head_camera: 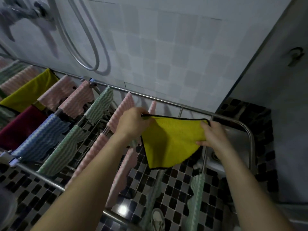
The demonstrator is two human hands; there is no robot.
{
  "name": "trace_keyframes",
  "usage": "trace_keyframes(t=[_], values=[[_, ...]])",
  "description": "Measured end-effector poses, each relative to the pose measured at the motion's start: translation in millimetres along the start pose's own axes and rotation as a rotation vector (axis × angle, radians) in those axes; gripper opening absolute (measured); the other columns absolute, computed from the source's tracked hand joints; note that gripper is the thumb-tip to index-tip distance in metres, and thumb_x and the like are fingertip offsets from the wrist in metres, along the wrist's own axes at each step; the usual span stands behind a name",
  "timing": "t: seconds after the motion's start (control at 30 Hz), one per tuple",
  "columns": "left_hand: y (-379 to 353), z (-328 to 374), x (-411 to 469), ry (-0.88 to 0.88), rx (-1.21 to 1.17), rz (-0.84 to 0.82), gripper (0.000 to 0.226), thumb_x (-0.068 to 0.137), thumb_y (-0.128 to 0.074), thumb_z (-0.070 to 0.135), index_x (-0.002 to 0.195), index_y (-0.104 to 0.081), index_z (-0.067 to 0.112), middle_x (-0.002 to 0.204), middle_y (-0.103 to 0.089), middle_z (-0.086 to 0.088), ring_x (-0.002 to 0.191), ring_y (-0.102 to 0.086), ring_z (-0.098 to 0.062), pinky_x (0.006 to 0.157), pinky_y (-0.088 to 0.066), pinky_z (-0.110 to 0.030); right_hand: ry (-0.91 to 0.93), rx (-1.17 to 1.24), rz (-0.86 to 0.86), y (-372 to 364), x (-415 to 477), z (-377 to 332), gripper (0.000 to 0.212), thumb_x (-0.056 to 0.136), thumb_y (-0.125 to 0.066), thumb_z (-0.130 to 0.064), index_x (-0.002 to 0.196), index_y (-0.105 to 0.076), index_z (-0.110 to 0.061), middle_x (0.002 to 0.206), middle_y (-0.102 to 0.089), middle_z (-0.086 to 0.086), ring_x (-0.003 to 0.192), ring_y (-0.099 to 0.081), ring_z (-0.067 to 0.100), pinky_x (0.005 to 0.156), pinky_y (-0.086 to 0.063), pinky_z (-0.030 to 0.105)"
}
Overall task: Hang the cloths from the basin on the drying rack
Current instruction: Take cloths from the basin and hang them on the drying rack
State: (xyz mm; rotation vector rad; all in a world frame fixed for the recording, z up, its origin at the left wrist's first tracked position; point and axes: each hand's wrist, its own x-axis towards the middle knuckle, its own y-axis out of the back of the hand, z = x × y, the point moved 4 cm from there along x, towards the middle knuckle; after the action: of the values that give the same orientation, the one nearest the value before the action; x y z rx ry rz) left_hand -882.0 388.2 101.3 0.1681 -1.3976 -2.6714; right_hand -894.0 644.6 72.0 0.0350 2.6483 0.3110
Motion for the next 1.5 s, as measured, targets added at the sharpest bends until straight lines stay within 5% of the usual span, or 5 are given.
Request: trace_keyframes(t=[0.27, 0.53, 0.77, 1.27, 1.5], values=[[-21.4, 28.7, 39.1, -0.026, 0.076, 0.106, 0.021, 0.089, -0.059, 0.033, 0.107, -0.067, 0.026, 0.109, -0.068, -0.005, 0.104, -0.062, -0.03, 0.078, -0.047, -0.033, 0.108, -0.427, 0.188, 1.7, 30.7, 9.2, 0.024, 0.101, -0.035, -0.016, 0.118, -0.052, -0.016, 0.081, -0.053, 0.001, 0.065, -0.062, 0.024, 0.066, -0.059, 0.049], [-48.9, 43.7, 39.2, -0.024, 0.204, -0.056, 0.052, 0.088, -0.067, 0.025, 0.135, -0.046, 0.028, 0.144, -0.045, -0.012, 0.106, -0.062, -0.027, 0.078, -0.048, -0.035, 0.217, -0.906, 0.221, -21.2, 49.1, 6.9, 0.039, 0.092, -0.041, -0.003, 0.13, -0.051, -0.008, 0.131, -0.053, 0.016, 0.115, -0.054, 0.036, 0.089, -0.046, 0.038], [-85.2, 10.8, -46.1, 0.0, 0.3, -0.514, 0.034, 0.082, -0.065, 0.053, 0.076, -0.067, 0.021, 0.069, -0.064, 0.003, 0.058, -0.059, -0.011, 0.056, -0.051, -0.029, 0.247, -0.531, 0.052, -45.9, 66.1, 7.3, 0.031, 0.093, -0.056, -0.024, 0.121, -0.062, -0.012, 0.122, -0.065, 0.006, 0.11, -0.061, 0.022, 0.088, -0.047, 0.029], [-56.7, -2.5, -49.8, 0.004, 0.196, -0.313, 0.019, 0.085, -0.069, 0.037, 0.086, -0.076, 0.019, 0.079, -0.07, 0.006, 0.069, -0.061, -0.012, 0.063, -0.046, -0.026, 0.038, -0.2, 0.042, -39.6, 98.0, -1.8, 0.02, 0.101, -0.04, -0.019, 0.102, -0.058, -0.009, 0.095, -0.057, 0.012, 0.075, -0.059, 0.023, 0.048, -0.051, 0.025], [-64.7, -5.2, -55.8, -0.027, 0.16, -0.388, 0.022, 0.083, -0.07, 0.042, 0.093, -0.075, 0.023, 0.083, -0.065, 0.012, 0.069, -0.057, -0.006, 0.055, -0.037, -0.013, -0.057, -0.172, -0.062, -37.9, 107.1, -6.7, 0.026, 0.093, -0.059, -0.026, 0.093, -0.066, -0.001, 0.084, -0.052, 0.01, 0.075, -0.054, 0.021, 0.064, -0.056, 0.035]])
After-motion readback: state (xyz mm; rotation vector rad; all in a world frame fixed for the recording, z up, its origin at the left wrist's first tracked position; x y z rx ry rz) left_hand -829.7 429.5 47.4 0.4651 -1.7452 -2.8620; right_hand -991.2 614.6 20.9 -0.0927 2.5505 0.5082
